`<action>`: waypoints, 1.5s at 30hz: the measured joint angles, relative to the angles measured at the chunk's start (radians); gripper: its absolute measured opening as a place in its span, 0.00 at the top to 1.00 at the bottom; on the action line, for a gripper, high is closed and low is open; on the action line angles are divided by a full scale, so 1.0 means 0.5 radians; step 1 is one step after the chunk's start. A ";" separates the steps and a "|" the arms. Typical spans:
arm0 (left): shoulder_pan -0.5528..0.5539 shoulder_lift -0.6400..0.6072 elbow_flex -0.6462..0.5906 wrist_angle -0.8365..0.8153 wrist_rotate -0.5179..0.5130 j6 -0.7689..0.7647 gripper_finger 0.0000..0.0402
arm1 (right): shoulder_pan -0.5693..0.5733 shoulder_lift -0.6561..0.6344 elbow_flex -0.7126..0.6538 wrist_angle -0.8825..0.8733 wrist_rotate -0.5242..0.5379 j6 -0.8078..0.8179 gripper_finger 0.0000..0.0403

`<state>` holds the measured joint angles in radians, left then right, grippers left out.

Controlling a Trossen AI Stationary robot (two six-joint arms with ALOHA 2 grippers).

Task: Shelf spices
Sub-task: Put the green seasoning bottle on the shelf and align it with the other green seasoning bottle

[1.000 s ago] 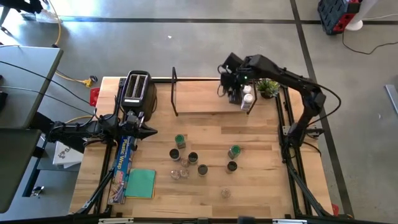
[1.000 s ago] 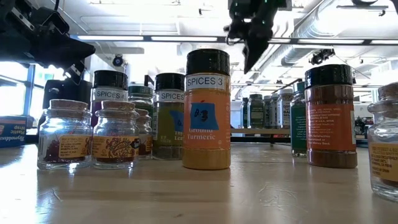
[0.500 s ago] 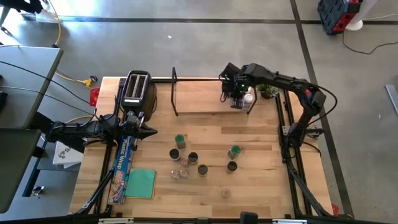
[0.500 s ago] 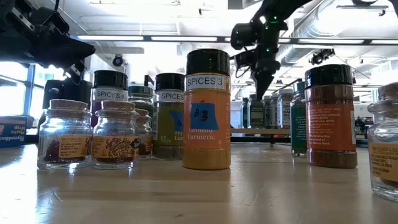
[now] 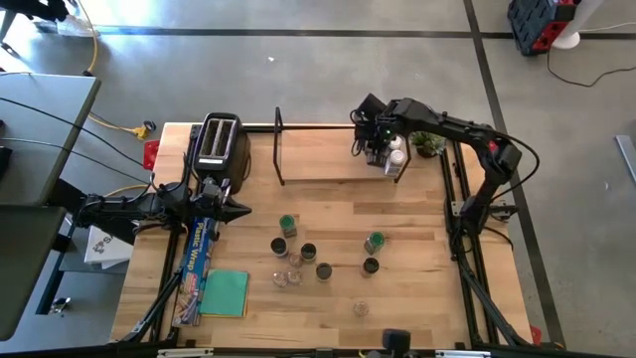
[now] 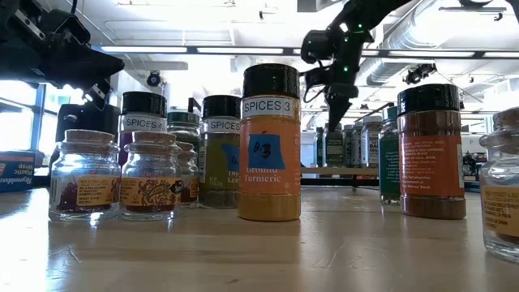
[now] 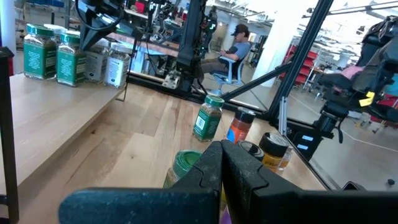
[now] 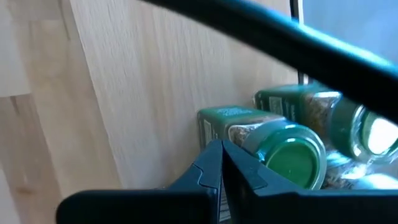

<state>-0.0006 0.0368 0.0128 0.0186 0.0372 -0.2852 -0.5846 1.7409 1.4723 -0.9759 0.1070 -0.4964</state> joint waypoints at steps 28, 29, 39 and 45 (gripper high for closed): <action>0.000 0.000 0.000 0.000 0.000 -0.001 1.00 | 0.271 -0.082 0.310 -0.615 -0.823 0.684 0.96; 0.001 0.000 0.000 0.001 0.000 0.000 1.00 | 0.272 -0.082 0.310 -0.627 -0.759 0.732 0.96; 0.000 0.000 0.000 0.001 0.000 0.000 1.00 | 0.038 -0.082 0.311 -0.517 -0.323 0.947 0.96; 0.000 0.000 0.000 0.001 0.000 0.000 1.00 | -0.098 -0.082 0.317 -0.387 -0.467 0.719 0.84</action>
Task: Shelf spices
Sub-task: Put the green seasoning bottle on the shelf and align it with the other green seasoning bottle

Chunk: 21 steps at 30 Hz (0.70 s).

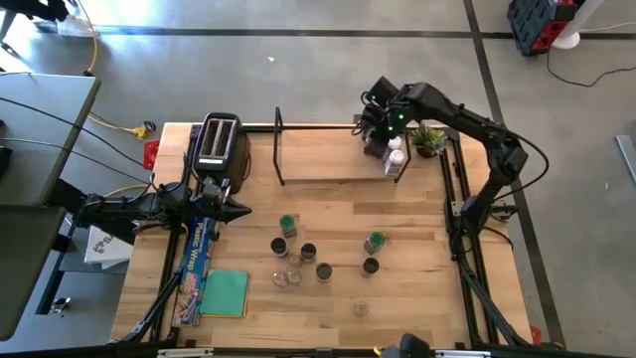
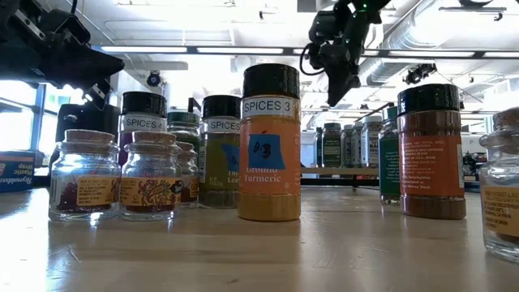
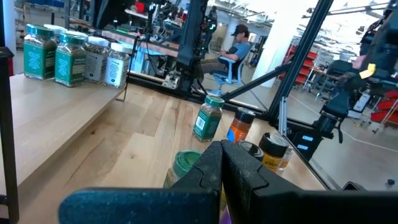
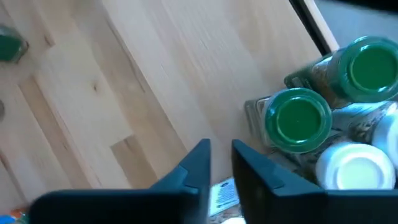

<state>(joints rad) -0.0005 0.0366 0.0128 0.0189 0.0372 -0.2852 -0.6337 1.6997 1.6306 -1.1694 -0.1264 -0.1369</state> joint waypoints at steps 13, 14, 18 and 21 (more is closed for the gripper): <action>0.000 0.000 0.000 -0.001 0.000 0.000 1.00 | -0.055 0.060 0.002 0.148 0.216 -0.373 0.30; 0.000 0.000 0.000 0.000 0.000 0.000 1.00 | -0.056 0.080 0.002 0.149 0.217 -0.372 0.30; 0.000 0.000 0.000 0.000 0.000 0.000 1.00 | -0.061 0.155 0.002 0.142 0.217 -0.355 0.29; 0.000 0.000 0.000 0.000 0.000 0.000 1.00 | -0.060 0.187 0.002 0.140 0.217 -0.355 0.29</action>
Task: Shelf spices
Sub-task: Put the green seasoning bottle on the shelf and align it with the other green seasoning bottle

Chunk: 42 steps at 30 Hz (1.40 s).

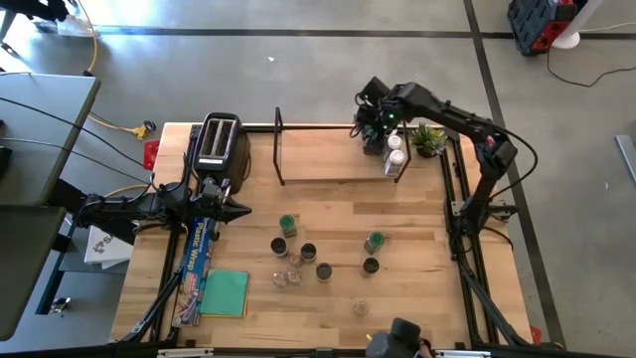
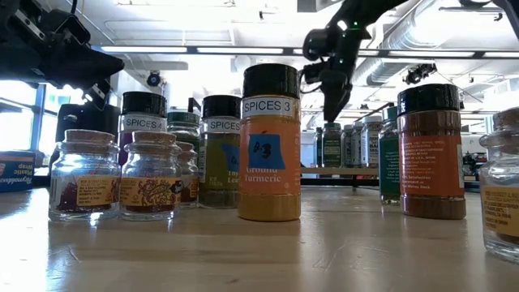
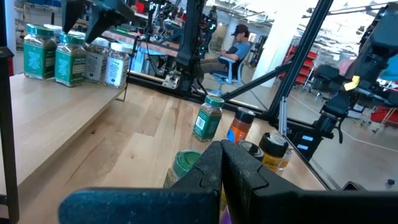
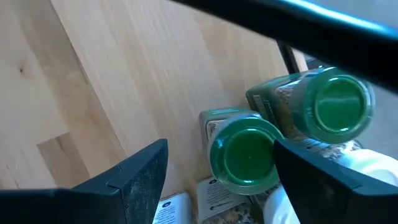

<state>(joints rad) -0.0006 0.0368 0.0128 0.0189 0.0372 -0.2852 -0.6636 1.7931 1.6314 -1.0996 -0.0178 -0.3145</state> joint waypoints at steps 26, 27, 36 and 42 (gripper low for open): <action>0.000 0.000 0.000 0.000 0.000 0.000 1.00 | -0.034 0.012 0.003 -0.017 -0.101 -0.563 0.68; 0.000 0.000 0.000 0.000 0.000 -0.001 1.00 | -0.034 0.012 0.003 -0.018 -0.101 -0.605 0.69; 0.000 0.000 0.000 -0.001 0.000 0.000 1.00 | -0.035 0.016 0.002 0.028 -0.006 -0.803 0.70; 0.000 0.000 0.000 -0.001 0.000 0.000 1.00 | -0.035 0.017 0.000 0.055 0.052 -0.855 0.70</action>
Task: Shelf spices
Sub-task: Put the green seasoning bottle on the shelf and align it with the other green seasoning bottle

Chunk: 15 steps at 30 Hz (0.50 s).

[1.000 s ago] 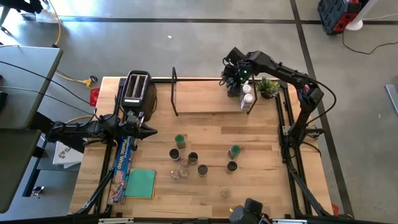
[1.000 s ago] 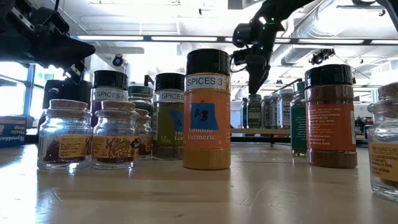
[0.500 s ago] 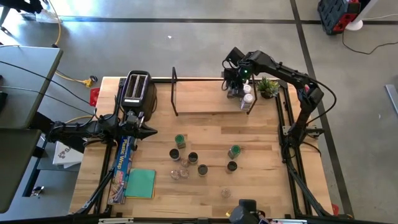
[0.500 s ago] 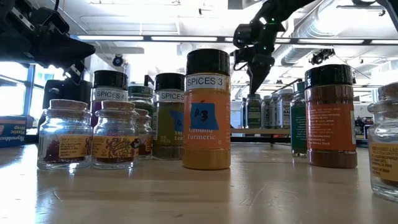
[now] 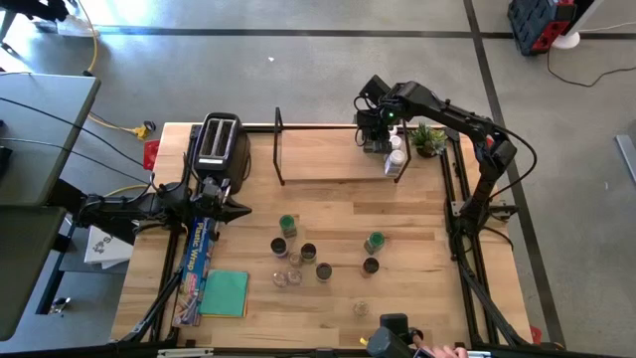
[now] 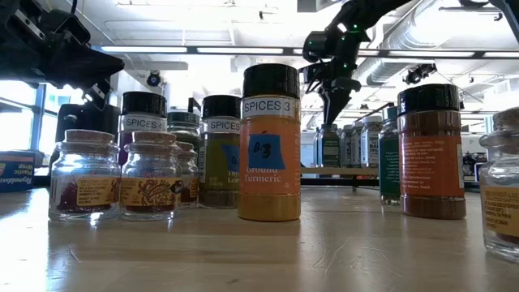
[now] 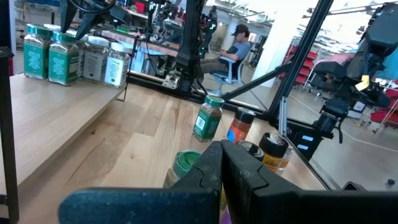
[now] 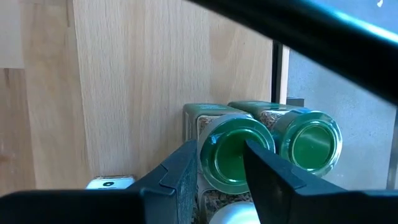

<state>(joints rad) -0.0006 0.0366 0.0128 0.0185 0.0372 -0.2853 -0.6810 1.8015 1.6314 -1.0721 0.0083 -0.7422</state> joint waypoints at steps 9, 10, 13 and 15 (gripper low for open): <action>0.000 0.000 0.000 0.001 0.000 0.000 1.00 | 0.006 0.000 0.000 0.001 0.017 0.001 0.70; 0.000 0.000 0.000 0.000 0.000 0.000 1.00 | 0.006 -0.001 0.000 0.000 0.017 0.001 0.70; 0.000 0.000 0.000 0.000 0.000 0.000 1.00 | 0.006 -0.024 0.000 0.001 0.017 0.002 0.69; 0.001 0.000 0.000 0.000 0.000 0.000 1.00 | 0.006 -0.054 0.000 0.001 0.017 0.002 0.67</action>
<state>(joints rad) -0.0002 0.0364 0.0128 0.0185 0.0372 -0.2855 -0.6781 1.7746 1.6314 -1.0715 0.0166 -0.7414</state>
